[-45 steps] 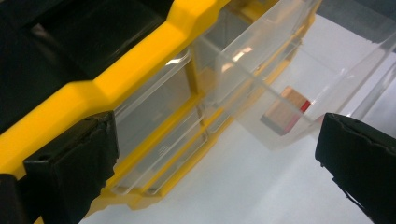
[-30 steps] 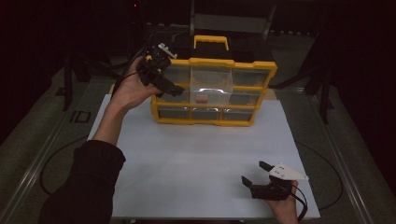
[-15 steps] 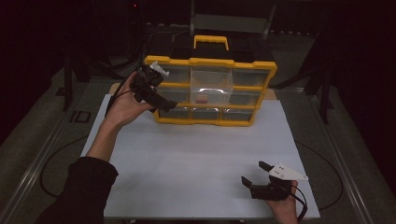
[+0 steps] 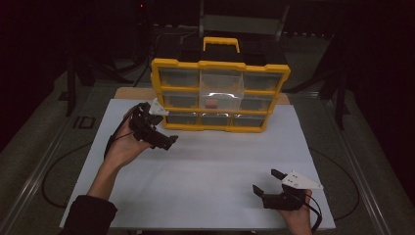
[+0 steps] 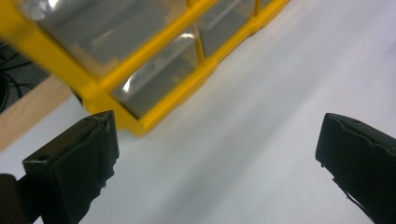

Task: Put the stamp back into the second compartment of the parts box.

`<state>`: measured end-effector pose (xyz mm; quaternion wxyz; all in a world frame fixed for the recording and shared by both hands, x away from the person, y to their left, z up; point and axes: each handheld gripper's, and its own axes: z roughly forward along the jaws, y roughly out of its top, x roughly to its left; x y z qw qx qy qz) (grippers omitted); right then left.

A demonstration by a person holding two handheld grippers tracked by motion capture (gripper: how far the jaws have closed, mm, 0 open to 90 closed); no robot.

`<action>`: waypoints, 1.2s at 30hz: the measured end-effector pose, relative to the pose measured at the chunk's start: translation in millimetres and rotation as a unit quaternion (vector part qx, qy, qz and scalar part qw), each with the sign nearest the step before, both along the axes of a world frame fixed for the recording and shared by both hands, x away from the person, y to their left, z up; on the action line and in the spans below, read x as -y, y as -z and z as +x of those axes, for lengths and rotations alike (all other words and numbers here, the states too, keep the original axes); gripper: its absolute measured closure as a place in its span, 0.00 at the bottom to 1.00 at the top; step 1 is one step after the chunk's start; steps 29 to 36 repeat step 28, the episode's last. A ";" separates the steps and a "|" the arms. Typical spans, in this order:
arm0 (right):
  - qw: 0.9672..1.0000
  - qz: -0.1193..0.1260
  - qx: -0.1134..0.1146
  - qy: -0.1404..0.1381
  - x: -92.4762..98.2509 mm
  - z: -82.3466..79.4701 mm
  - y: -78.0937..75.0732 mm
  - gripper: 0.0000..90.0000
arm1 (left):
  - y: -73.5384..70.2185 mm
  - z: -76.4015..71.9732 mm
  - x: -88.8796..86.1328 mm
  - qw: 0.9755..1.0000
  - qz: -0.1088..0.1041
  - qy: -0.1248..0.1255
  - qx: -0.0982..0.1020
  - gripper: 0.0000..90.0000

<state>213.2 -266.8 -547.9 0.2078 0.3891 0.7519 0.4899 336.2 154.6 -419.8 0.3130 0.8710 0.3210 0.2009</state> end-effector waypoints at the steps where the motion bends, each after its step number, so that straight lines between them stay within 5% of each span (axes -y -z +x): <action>1: 1.000 0.000 0.001 0.000 0.0 0.0 0.0 0.09 | 0.0 0.0 0.0 1.000 0.000 0.000 0.000 0.00; 9: 1.000 0.000 0.004 -0.004 -0.4 -0.2 -0.7 0.09 | 61.7 -48.1 -29.8 0.998 -0.052 -0.039 0.025 0.00; 16: 1.000 0.000 0.015 -0.001 0.2 1.7 -3.1 0.09 | 91.0 -79.2 -54.3 0.995 -0.077 -0.048 0.039 0.00; 18: 1.000 -0.004 0.019 -0.005 0.3 4.5 -4.4 0.09 | 99.5 -87.6 -65.1 0.993 -0.091 -0.056 0.042 0.00; 19: 1.000 -0.001 0.020 -0.003 0.1 5.8 -4.7 0.09 | 105.7 -95.6 -74.7 0.990 -0.110 -0.069 0.051 0.00; 21: 1.000 -0.001 0.020 -0.001 0.3 6.6 -5.0 0.09 | 107.7 -99.5 -79.7 0.988 -0.118 -0.075 0.058 0.00; 22: 1.000 -0.001 0.023 0.001 1.5 7.8 -5.3 0.09 | 110.3 -104.7 -88.5 0.984 -0.138 -0.086 0.066 0.00; 27: 1.000 0.004 0.025 0.006 4.1 6.8 -6.6 0.09 | 111.2 -111.6 -99.7 0.981 -0.151 -0.096 0.081 0.00; 36: 1.000 0.004 0.025 0.005 4.5 6.7 -6.5 0.09 | 111.3 -112.3 -100.8 0.980 -0.153 -0.095 0.082 0.00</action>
